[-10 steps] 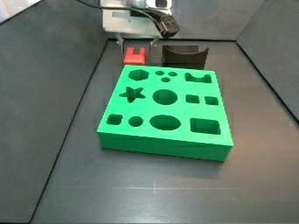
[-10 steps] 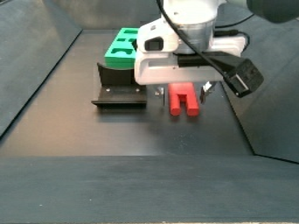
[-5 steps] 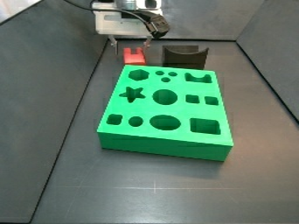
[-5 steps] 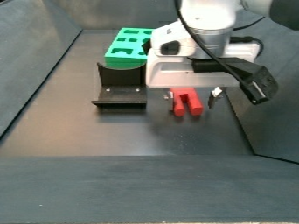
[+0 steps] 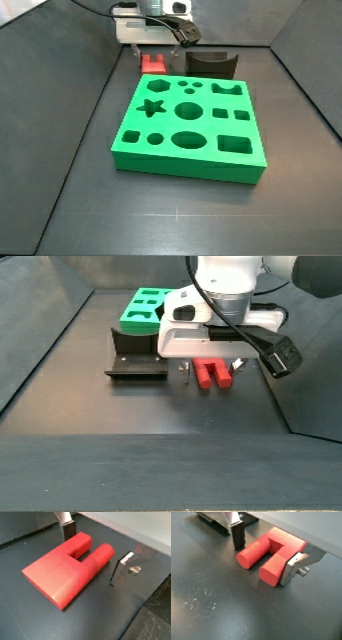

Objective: Pick up the square-circle object. Move up. Place the square-circle object on the fixture. Regrasp the square-circle object. Move to above the board. Insert the square-circle object.
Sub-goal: Pick up the square-circle object, then move up.

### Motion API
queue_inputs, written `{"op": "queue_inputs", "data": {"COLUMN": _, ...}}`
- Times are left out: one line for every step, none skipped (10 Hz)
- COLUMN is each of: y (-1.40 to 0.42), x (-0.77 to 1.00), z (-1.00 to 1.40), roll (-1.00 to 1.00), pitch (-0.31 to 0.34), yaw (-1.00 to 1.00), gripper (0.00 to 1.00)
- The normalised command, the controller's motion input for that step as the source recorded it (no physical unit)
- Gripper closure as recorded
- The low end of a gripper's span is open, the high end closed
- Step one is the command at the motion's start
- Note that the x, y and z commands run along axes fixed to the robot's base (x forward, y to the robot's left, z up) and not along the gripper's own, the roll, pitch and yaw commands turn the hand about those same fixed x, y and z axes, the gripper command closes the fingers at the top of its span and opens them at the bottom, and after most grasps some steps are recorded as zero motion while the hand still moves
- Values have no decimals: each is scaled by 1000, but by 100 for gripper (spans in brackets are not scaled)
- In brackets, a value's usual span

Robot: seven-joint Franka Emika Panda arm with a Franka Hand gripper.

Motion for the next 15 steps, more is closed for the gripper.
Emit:
{"op": "queue_inputs", "data": {"y": 0, "x": 0, "z": 0, "roll": 0, "pitch": 0, "yaw": 0, "gripper": 100}}
{"op": "queue_inputs", "data": {"y": 0, "x": 0, "z": 0, "roll": 0, "pitch": 0, "yaw": 0, "gripper": 100}}
{"op": "queue_inputs", "data": {"y": 0, "x": 0, "z": 0, "roll": 0, "pitch": 0, "yaw": 0, "gripper": 100}}
{"op": "queue_inputs", "data": {"y": 0, "x": 0, "z": 0, "roll": 0, "pitch": 0, "yaw": 0, "gripper": 100}}
{"op": "queue_inputs", "data": {"y": 0, "x": 0, "z": 0, "roll": 0, "pitch": 0, "yaw": 0, "gripper": 100}}
{"op": "queue_inputs", "data": {"y": 0, "x": 0, "z": 0, "roll": 0, "pitch": 0, "yaw": 0, "gripper": 100}}
{"op": "queue_inputs", "data": {"y": 0, "x": 0, "z": 0, "roll": 0, "pitch": 0, "yaw": 0, "gripper": 100}}
{"op": "queue_inputs", "data": {"y": 0, "x": 0, "z": 0, "roll": 0, "pitch": 0, "yaw": 0, "gripper": 100}}
{"op": "queue_inputs", "data": {"y": 0, "x": 0, "z": 0, "roll": 0, "pitch": 0, "yaw": 0, "gripper": 100}}
{"op": "queue_inputs", "data": {"y": 0, "x": 0, "z": 0, "roll": 0, "pitch": 0, "yaw": 0, "gripper": 100}}
{"op": "queue_inputs", "data": {"y": 0, "x": 0, "z": 0, "roll": 0, "pitch": 0, "yaw": 0, "gripper": 100}}
{"op": "queue_inputs", "data": {"y": 0, "x": 0, "z": 833, "roll": 0, "pitch": 0, "yaw": 0, "gripper": 100}}
{"op": "queue_inputs", "data": {"y": 5, "x": 39, "z": 818, "roll": 6, "pitch": -6, "yaw": -2, "gripper": 100}}
{"op": "queue_inputs", "data": {"y": 5, "x": 26, "z": 758, "roll": 10, "pitch": 15, "yaw": -2, "gripper": 100}}
{"op": "queue_inputs", "data": {"y": 7, "x": 6, "z": 585, "roll": 34, "pitch": 48, "yaw": -5, "gripper": 100}}
